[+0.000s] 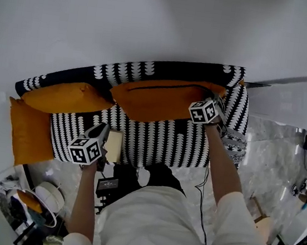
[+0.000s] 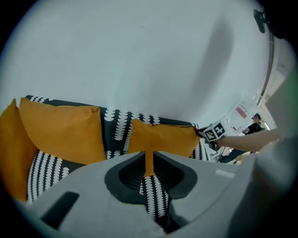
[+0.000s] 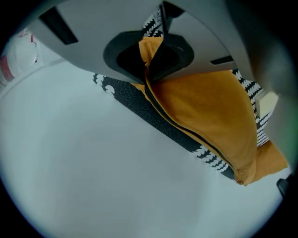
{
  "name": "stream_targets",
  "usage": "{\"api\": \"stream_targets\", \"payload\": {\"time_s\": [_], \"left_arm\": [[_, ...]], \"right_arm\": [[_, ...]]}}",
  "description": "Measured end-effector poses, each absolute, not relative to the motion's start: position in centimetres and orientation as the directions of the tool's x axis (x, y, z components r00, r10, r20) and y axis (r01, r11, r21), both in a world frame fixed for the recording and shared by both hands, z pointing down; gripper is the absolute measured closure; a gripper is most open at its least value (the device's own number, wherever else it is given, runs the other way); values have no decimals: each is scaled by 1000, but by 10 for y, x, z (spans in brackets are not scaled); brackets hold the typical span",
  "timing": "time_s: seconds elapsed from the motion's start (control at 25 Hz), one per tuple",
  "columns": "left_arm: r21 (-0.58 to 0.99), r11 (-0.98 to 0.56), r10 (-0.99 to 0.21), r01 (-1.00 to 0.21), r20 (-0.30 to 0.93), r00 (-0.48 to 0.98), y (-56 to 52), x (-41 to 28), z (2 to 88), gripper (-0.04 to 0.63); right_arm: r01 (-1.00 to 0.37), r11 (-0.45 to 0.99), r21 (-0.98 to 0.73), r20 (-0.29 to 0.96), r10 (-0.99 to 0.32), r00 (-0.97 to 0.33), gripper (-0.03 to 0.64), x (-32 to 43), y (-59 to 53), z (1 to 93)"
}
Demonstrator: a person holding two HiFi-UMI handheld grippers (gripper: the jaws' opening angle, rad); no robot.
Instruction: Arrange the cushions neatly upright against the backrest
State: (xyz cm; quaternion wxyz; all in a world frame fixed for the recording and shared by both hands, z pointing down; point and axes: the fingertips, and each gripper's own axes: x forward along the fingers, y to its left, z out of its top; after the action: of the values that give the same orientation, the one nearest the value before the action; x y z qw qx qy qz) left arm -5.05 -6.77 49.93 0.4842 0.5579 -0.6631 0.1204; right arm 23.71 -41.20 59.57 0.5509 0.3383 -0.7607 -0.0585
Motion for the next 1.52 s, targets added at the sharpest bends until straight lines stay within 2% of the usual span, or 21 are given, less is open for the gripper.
{"api": "stream_targets", "payload": {"time_s": [0.2,0.28,0.36,0.56,0.84,1.08,1.24,1.36,1.52], "left_arm": [[391,365,-646,-845,760,73,-28,-39,479,534],[404,375,-658,-834,750,67,-17,-34,474,534],[409,382,-669,-828,741,58,-9,-32,471,534],[414,376,-703,-829,710,35,12,-27,454,534],[426,349,-754,-834,656,20,33,-21,434,537],[377,352,-733,-857,680,-1,53,-10,431,548],[353,346,-734,-869,679,-16,64,-7,426,565],[310,342,-742,-887,668,-52,69,-19,422,577],[350,305,-784,-886,620,-25,68,-29,409,583]], "right_arm": [[-316,771,553,781,-612,-126,589,225,-421,585],[-328,762,558,769,-624,-140,549,223,-428,573],[-381,741,553,751,-641,-157,548,224,-436,558],[-485,743,462,751,-619,-233,565,234,-408,534],[-427,844,326,808,-483,-337,572,242,-327,529],[-372,912,175,819,-345,-459,572,237,-247,529],[-370,923,106,830,-287,-479,578,241,-200,535],[-409,910,64,819,-282,-500,588,244,-173,531],[-496,868,-25,809,-274,-521,600,253,-138,521]]}}
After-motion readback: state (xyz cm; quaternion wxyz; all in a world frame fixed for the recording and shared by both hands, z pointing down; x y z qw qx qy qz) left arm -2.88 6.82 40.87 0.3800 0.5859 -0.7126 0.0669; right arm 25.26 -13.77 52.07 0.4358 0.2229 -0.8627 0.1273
